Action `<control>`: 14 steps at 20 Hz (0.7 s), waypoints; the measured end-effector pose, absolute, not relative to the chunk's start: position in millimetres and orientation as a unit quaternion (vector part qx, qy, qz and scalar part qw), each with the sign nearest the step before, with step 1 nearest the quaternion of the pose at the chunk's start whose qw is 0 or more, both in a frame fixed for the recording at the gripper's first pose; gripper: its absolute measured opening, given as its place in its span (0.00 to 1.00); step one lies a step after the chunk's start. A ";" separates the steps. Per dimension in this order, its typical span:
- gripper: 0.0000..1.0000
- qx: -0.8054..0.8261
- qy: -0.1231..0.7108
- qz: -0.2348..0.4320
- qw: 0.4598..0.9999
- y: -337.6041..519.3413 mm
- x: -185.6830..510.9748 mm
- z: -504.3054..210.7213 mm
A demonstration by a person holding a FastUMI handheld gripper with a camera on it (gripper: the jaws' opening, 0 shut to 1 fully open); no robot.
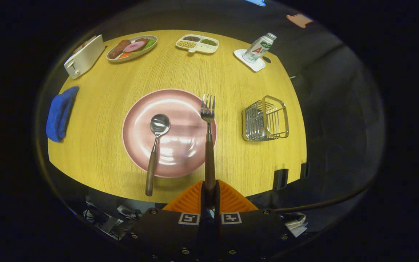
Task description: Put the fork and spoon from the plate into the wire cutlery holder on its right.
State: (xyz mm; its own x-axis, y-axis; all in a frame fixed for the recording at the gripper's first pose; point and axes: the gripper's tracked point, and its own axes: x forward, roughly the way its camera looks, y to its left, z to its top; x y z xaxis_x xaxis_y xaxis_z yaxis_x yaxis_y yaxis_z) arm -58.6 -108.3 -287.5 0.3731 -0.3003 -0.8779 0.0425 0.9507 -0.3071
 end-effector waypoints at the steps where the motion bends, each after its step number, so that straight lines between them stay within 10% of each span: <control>1: 0.07 -0.118 0.545 -0.111 0.822 -112.2 -56.8 -279.5; 14: 0.08 -0.077 0.540 -0.189 0.817 -192.2 -59.7 -250.5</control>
State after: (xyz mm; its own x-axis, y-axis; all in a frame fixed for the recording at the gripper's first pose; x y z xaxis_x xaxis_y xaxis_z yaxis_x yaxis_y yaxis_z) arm -59.7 -192.2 -250.5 0.3465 -0.3909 -0.8527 0.2254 0.9171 -0.3289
